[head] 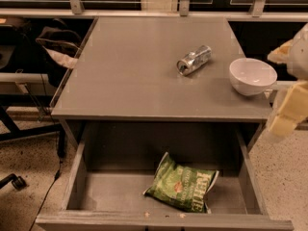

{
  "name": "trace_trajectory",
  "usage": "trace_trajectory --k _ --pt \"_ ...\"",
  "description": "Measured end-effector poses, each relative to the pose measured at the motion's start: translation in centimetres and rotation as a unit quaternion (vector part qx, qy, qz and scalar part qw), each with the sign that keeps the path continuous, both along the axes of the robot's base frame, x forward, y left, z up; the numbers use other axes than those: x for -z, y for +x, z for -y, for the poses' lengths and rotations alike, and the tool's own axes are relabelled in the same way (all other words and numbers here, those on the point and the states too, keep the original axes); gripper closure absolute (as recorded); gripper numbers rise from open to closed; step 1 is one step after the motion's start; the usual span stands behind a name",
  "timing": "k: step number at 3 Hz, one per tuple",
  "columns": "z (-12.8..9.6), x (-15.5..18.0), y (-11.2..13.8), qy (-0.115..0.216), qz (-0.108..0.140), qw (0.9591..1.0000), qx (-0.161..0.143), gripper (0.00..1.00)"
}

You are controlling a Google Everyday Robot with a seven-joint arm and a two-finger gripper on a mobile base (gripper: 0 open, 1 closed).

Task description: Pick green jalapeno chip bag from top drawer and place on counter

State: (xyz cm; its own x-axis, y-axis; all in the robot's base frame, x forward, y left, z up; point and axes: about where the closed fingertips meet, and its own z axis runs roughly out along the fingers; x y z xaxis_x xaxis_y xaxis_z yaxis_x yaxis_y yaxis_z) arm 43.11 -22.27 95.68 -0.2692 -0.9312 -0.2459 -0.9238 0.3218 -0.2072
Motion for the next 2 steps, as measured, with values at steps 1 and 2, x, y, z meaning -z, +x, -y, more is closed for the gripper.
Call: trace_trajectory --k 1,2 --pt "0.7 3.6 -1.4 0.047 -0.025 0.9981 0.03 0.0" --pt "1.2 7.4 -2.9 0.113 -0.044 0.9919 0.037 0.0"
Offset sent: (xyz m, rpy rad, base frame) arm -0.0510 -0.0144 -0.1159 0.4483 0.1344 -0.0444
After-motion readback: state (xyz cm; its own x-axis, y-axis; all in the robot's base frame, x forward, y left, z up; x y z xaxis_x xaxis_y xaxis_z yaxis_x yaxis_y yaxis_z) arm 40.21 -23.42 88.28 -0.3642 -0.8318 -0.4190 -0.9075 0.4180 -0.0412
